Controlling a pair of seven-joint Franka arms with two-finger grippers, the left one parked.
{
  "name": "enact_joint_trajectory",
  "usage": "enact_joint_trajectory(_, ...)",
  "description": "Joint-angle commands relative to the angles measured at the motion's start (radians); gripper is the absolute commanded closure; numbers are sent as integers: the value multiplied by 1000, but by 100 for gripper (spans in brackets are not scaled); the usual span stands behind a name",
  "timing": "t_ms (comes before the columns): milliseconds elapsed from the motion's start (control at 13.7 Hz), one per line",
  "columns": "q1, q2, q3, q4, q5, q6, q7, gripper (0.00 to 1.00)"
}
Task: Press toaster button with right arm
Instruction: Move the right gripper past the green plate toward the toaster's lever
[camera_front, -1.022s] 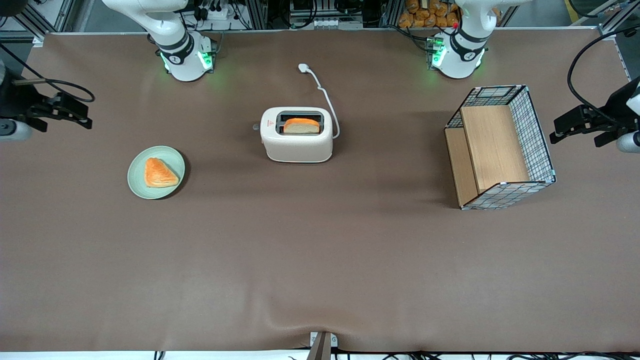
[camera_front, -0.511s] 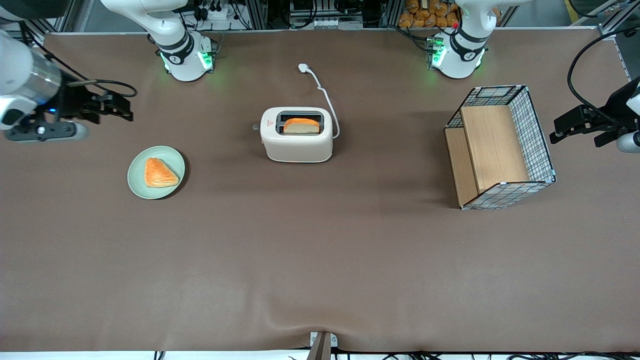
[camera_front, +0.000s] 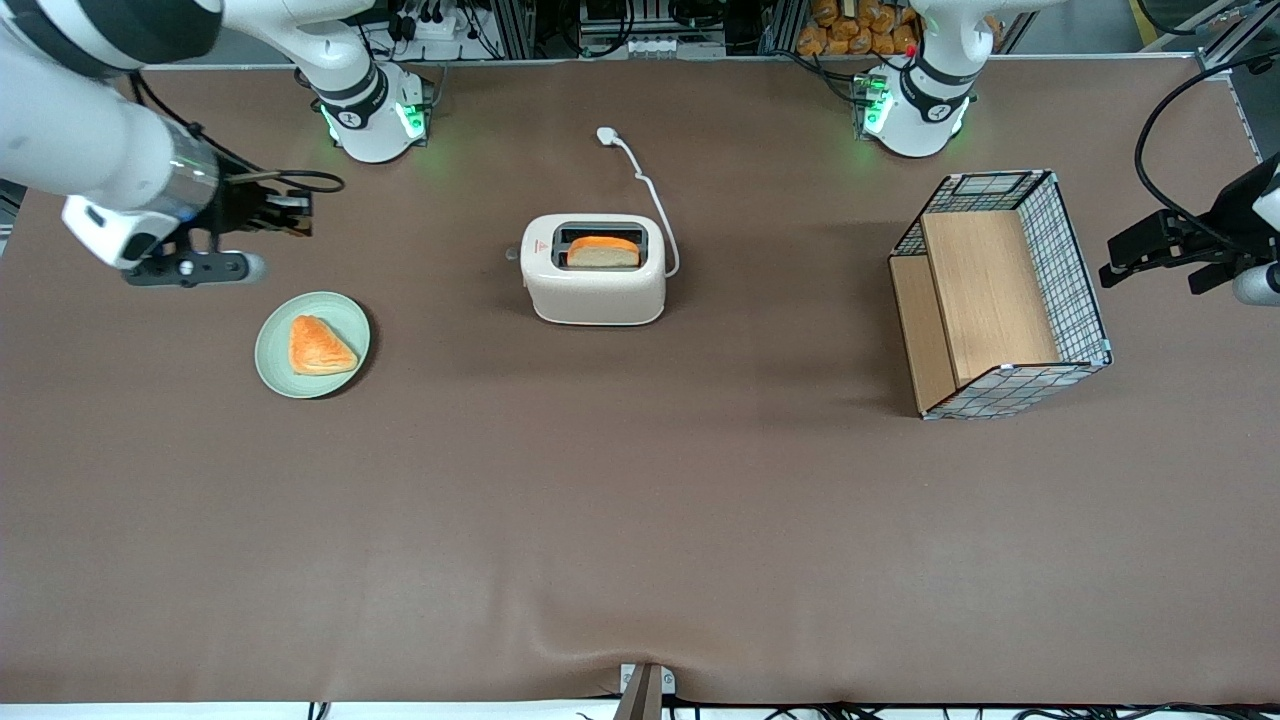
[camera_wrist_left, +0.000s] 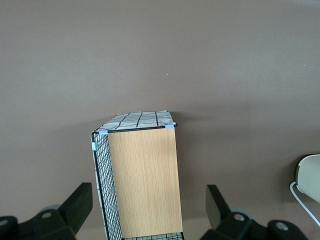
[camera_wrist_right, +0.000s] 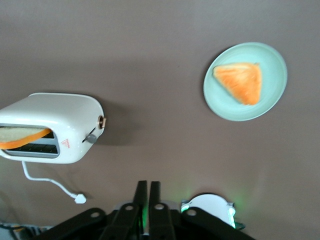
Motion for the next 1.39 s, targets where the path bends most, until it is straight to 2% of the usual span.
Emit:
enact_joint_trajectory(0, 15, -40, -8, -71, 43, 13, 26, 100)
enact_joint_trajectory(292, 38, -69, 6, -145, 60, 62, 28, 100)
enact_joint_trajectory(584, 105, -137, 9, -344, 75, 255, 34, 100)
enact_joint_trajectory(657, 112, -146, 9, -385, 100, 289, 36, 100)
enact_joint_trajectory(876, 184, -141, 17, -439, 106, 375, 37, 100)
enact_joint_trajectory(1169, 237, -142, 23, -588, 108, 588, 37, 100)
enact_joint_trajectory(1315, 260, -131, 23, -599, 111, 632, 37, 100)
